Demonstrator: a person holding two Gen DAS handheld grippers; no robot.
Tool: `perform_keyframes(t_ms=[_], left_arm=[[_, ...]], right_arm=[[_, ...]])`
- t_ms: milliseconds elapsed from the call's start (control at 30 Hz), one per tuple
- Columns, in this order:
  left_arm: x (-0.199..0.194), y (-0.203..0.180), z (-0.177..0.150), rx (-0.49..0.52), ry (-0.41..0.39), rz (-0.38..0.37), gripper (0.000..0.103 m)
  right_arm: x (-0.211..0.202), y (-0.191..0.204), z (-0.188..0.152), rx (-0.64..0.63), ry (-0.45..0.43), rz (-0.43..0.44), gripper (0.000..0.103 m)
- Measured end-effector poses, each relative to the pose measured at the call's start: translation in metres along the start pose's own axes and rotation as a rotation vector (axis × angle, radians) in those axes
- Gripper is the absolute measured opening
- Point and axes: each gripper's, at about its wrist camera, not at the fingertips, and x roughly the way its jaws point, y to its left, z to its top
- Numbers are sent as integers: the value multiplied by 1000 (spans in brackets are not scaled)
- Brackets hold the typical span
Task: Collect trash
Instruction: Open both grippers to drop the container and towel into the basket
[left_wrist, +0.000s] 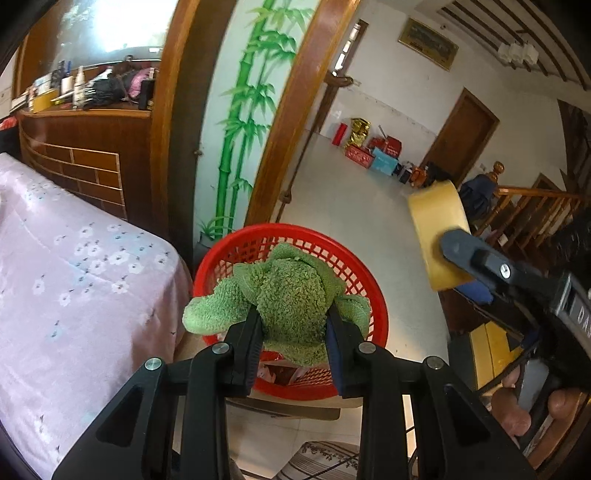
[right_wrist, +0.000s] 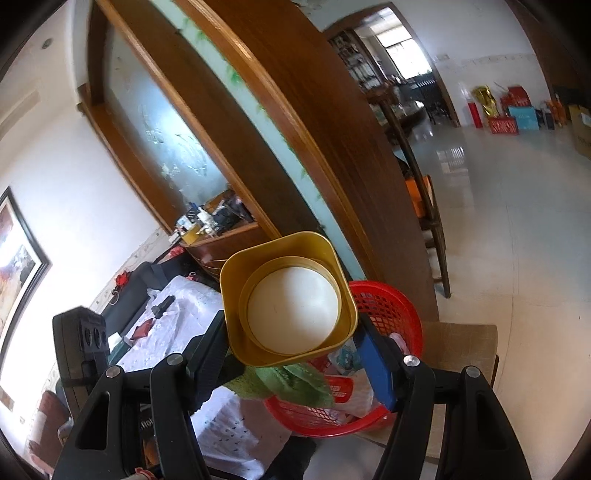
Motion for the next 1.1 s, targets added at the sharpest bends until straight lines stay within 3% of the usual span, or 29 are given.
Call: perform_keyframes(t_ms=[333, 500, 600, 867, 1100], left_arm=[[36, 18, 0, -23, 39, -26, 33], [33, 30, 0, -64, 25, -47, 61], [22, 36, 0, -83, -6, -46, 78], [-31, 50, -10, -117, -69, -37, 79], [-102, 51, -38, -75, -139, 41, 86]], right_arm=[[63, -35, 2, 88, 127, 17, 72], [79, -45, -4, 135, 185, 50, 73], [77, -43, -4, 125, 185, 62, 76], [61, -19, 2, 99, 141, 64, 80], [27, 29, -8, 36, 73, 59, 82]])
